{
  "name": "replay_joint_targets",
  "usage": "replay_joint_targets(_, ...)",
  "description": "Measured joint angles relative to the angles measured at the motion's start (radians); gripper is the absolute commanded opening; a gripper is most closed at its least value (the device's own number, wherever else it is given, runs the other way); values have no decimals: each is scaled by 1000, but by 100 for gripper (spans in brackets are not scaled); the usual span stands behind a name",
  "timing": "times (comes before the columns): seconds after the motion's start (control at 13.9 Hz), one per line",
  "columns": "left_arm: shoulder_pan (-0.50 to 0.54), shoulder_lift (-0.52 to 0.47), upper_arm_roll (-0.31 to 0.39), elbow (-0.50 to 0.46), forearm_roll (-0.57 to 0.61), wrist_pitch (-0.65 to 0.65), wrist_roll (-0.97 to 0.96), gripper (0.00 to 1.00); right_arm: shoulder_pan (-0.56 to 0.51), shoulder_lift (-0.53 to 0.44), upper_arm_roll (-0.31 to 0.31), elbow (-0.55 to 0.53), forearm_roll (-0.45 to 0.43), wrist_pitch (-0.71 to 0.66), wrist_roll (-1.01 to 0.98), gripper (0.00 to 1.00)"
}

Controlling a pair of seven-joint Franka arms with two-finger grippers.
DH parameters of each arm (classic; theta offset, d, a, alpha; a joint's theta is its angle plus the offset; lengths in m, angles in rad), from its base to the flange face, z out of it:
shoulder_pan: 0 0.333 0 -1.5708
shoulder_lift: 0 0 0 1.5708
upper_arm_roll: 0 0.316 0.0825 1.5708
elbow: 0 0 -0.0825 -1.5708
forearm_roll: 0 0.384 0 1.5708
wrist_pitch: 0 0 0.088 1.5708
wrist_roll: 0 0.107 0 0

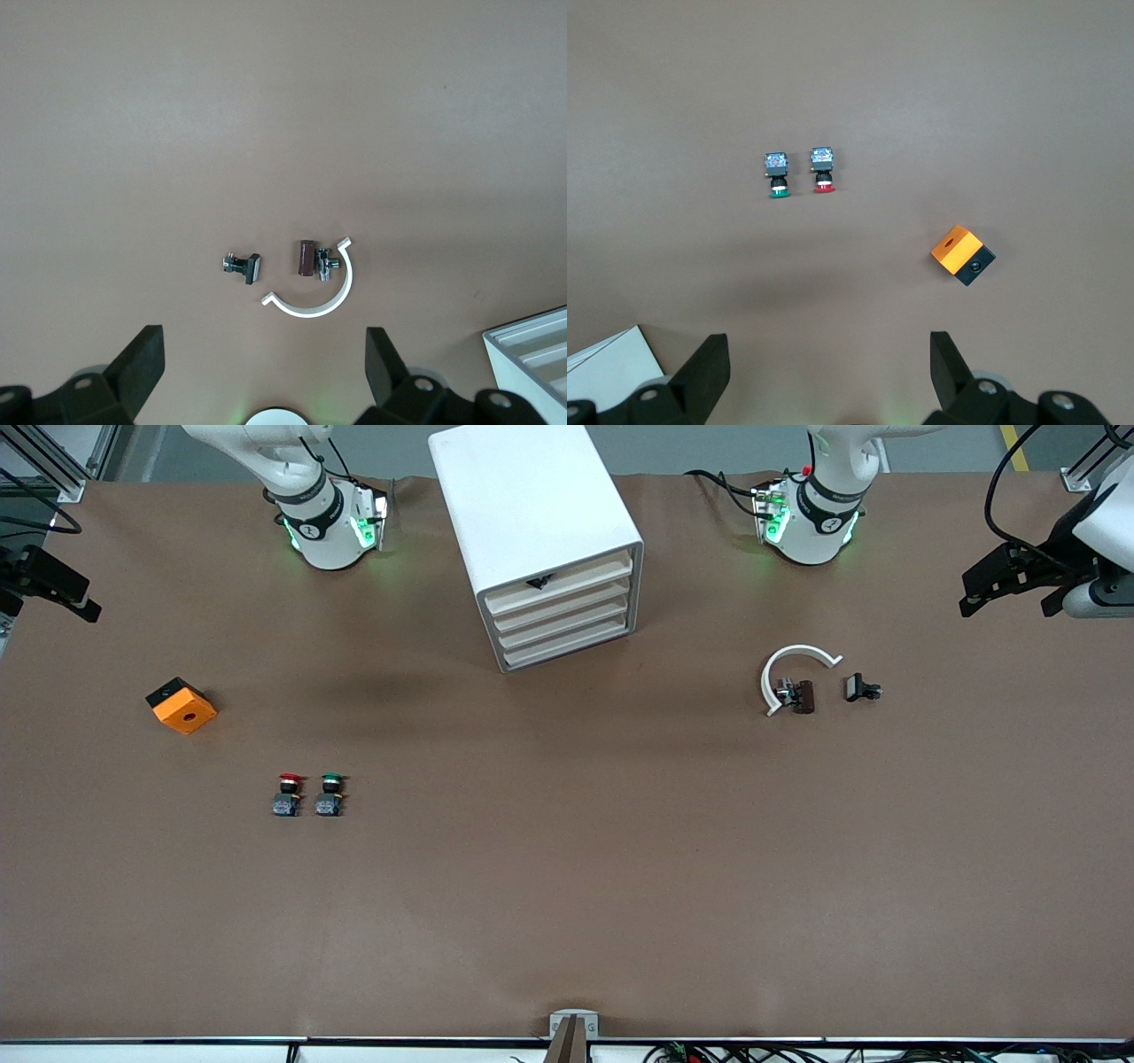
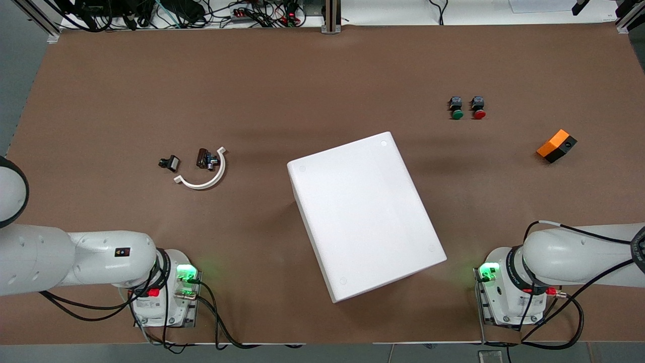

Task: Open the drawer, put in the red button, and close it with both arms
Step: 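Move the left gripper toward the white drawer cabinet's handle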

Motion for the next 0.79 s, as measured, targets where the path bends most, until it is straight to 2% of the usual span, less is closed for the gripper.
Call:
replay_joint_targets(0.58,-1,5,-2,0,0,-26,-21,100,0,0,0,-1,0,0,0,100)
replay_joint_targets(0.79,-1,45,-2,-1,0,-32,-52,100,0,0,0,-2,0,0,0,100)
